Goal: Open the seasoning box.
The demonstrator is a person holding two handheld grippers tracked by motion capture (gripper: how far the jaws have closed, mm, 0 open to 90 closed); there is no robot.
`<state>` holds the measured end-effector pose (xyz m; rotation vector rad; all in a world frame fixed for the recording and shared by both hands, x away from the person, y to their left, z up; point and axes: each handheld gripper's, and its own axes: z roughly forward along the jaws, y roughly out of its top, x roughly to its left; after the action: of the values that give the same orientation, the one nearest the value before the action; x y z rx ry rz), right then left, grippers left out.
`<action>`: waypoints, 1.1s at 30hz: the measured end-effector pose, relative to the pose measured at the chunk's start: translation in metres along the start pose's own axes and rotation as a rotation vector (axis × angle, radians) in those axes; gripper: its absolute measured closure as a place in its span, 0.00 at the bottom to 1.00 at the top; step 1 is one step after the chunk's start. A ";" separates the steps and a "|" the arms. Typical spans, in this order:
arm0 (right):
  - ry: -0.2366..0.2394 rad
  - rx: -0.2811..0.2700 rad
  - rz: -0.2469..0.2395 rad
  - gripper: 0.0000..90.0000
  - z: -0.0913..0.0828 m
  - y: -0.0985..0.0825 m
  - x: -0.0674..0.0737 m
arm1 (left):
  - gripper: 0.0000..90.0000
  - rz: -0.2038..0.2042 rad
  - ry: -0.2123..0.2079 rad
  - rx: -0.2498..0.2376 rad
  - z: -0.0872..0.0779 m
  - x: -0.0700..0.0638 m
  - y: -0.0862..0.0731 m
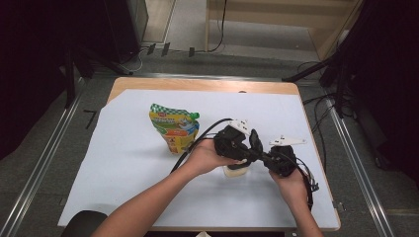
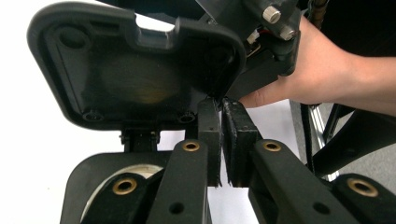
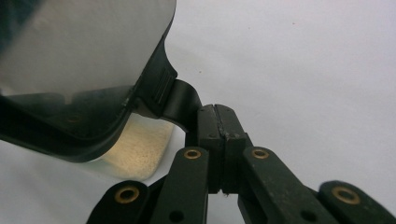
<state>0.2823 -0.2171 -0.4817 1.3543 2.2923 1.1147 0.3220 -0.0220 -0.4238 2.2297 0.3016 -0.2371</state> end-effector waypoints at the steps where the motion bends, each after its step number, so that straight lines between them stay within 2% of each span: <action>1: -0.001 0.002 0.001 1.00 0.000 0.000 0.000 | 0.98 -0.002 -0.007 -0.005 0.000 0.001 0.000; 8: 0.001 0.000 -0.001 1.00 -0.001 0.001 0.000 | 0.95 -0.021 -0.021 -0.001 -0.002 0.004 0.000; 10: -0.010 -0.018 0.000 1.00 -0.005 0.001 0.000 | 0.92 -0.035 -0.014 0.004 -0.008 0.003 -0.002; 11: -0.011 -0.046 0.010 1.00 -0.014 0.000 -0.001 | 0.89 -0.036 -0.005 0.000 -0.017 0.002 -0.005; 14: 0.003 -0.057 0.024 0.98 -0.022 -0.002 -0.001 | 0.84 -0.050 -0.002 -0.014 -0.026 0.003 -0.008; 17: 0.020 -0.050 0.035 0.96 -0.028 -0.009 0.003 | 0.76 -0.071 0.028 -0.033 -0.038 0.005 -0.014; 18: 0.035 -0.044 0.031 0.94 -0.031 -0.013 0.010 | 0.72 -0.081 0.021 -0.039 -0.042 0.006 -0.017; 19: 0.035 -0.044 0.031 0.94 -0.031 -0.013 0.010 | 0.69 -0.081 0.021 -0.039 -0.042 0.006 -0.017; 21: 0.047 -0.040 0.020 0.91 -0.034 -0.016 0.017 | 0.66 -0.088 0.017 -0.036 -0.047 0.006 -0.022; 24: 0.100 -0.048 0.016 0.86 -0.039 -0.023 0.031 | 0.59 -0.089 0.026 -0.033 -0.054 0.005 -0.030; 27: 0.152 -0.061 -0.019 0.78 -0.040 -0.030 0.049 | 0.55 -0.089 0.019 -0.046 -0.061 0.005 -0.039; 29: 0.167 -0.065 -0.029 0.77 -0.039 -0.031 0.052 | 0.55 -0.093 0.020 -0.062 -0.066 0.005 -0.044; 33: 0.236 -0.043 -0.048 0.69 -0.032 -0.030 0.063 | 0.51 -0.107 0.026 -0.043 -0.073 0.005 -0.050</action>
<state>0.2116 -0.1881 -0.4725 1.2023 2.4311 1.3641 0.3164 0.0658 -0.4170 2.1782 0.4365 -0.2572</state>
